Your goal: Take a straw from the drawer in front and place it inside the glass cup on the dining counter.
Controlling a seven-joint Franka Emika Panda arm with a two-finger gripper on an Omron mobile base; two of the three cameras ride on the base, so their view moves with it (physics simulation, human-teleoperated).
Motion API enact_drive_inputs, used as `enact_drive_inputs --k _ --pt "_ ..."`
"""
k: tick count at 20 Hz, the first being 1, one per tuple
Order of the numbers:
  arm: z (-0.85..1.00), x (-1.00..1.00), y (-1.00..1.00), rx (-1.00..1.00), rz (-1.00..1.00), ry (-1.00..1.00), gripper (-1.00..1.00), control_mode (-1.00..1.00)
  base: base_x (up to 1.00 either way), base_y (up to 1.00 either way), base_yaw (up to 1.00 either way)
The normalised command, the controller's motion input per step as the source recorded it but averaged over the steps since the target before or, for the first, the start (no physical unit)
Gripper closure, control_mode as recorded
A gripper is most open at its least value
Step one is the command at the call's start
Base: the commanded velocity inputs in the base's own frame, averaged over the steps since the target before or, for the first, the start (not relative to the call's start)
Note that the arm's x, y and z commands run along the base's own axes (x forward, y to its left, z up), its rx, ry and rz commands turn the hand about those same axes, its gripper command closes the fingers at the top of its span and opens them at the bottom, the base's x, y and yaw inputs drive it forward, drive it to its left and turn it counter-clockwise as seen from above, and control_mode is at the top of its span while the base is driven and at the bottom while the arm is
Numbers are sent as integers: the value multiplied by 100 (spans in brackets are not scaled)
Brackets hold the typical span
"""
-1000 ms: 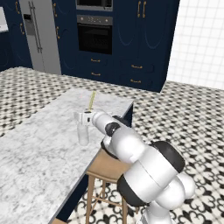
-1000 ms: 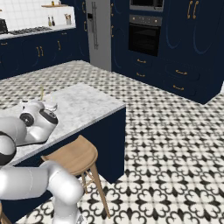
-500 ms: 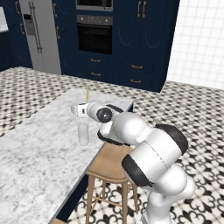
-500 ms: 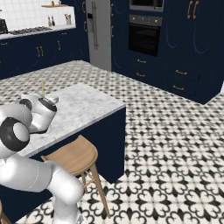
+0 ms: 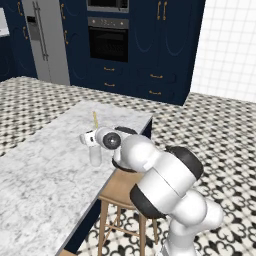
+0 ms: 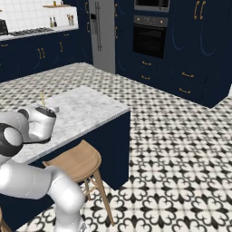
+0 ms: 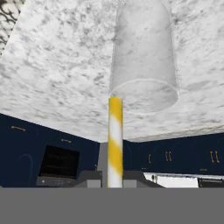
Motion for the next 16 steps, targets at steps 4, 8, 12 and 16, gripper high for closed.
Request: enact_drive_inputs --k 4,8,12,16 --pt "0 10 26 0 0 0 100 -100 0 0 0" --pt "-18 6 4 0 0 0 100 -100 0 0 0" --pt "-30 26 6 0 0 0 100 -100 0 0 0" --pt "-8 46 20 0 0 0 100 -100 0 0 0"
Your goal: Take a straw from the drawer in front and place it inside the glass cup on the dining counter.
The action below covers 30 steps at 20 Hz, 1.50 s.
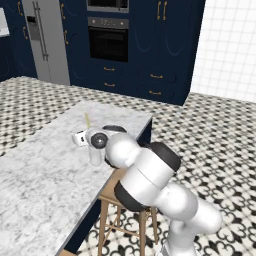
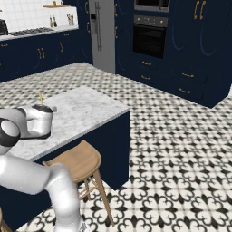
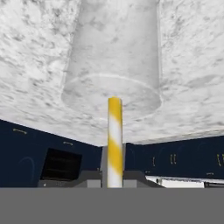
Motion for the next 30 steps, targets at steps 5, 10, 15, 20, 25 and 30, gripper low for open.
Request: enact_drive_inputs --k 5,10,15,20,25,30 --pt "-46 15 3 0 0 0 100 -100 0 0 0" --pt "-57 0 0 0 0 0 100 -100 0 0 0" --pt "-38 -12 0 0 0 -1 100 -100 0 0 0" --pt "-31 -33 -2 0 0 -7 100 -100 0 0 0" --pt "-24 -83 -20 5 0 -18 -100 -100 0 0 0" --pt "-11 -76 -41 13 0 -20 -100 -100 0 0 0"
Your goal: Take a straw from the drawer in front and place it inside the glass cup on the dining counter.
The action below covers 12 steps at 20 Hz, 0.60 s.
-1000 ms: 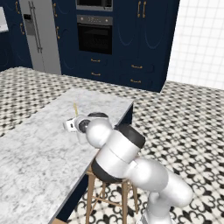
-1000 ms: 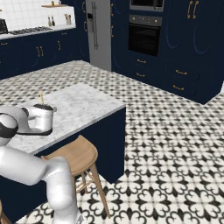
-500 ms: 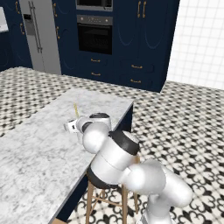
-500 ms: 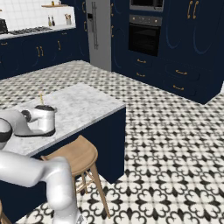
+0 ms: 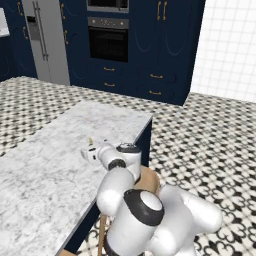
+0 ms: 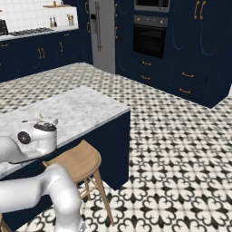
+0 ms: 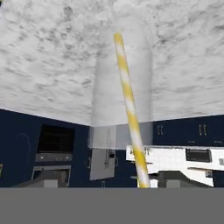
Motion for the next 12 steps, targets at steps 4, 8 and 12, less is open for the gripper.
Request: enact_drive_inputs --k 4,8,12 --pt "0 -20 -26 20 0 -15 -100 -100 0 0 0" --pt "35 -2 0 27 0 -25 -100 -100 0 0 0" --pt "94 -35 0 29 0 -39 -100 -100 0 0 0"
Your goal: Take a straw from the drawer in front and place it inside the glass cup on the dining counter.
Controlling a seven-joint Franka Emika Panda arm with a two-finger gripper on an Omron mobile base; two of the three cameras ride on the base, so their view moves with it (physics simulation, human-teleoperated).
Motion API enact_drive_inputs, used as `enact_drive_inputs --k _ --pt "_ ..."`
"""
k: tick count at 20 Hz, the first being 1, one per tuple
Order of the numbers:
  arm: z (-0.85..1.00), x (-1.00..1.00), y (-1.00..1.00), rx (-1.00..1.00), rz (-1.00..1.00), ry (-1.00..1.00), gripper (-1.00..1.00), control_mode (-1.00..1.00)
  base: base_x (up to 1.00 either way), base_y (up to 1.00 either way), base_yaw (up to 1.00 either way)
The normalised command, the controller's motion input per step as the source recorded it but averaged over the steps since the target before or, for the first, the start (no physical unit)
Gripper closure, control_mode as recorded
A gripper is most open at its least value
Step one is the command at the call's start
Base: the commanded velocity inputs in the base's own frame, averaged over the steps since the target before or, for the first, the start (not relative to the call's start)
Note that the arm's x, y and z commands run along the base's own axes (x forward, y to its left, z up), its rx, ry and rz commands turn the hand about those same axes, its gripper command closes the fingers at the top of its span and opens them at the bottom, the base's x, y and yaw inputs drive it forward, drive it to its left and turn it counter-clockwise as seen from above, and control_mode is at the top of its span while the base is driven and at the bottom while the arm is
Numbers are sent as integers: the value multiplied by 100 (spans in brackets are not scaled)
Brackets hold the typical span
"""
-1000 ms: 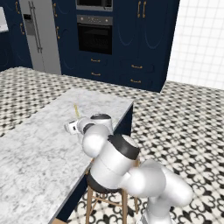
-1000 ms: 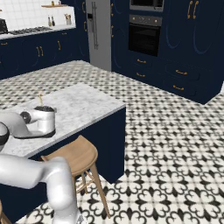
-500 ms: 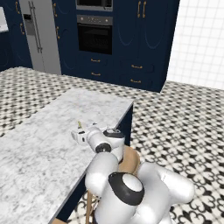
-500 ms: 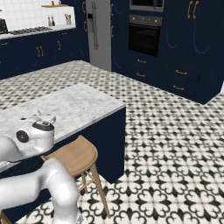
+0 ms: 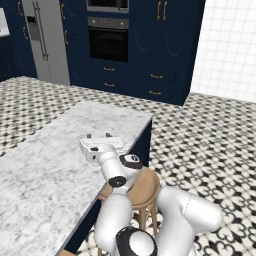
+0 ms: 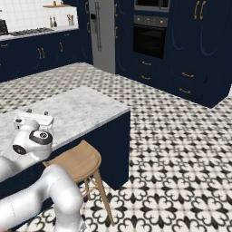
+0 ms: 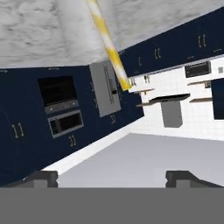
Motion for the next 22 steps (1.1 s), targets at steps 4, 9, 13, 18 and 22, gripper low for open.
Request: enact_drive_inputs --k 4,9,13,18,22 --pt "100 -95 -23 21 5 -33 -100 -100 0 0 0" --pt "100 -57 -54 44 0 -6 -100 -100 0 0 0" --pt "100 -41 -58 50 1 0 -100 -100 0 0 0" --pt "100 -58 -71 55 12 -4 -100 -100 0 0 0" --pt "97 -95 -81 60 14 5 -100 -100 0 0 0"
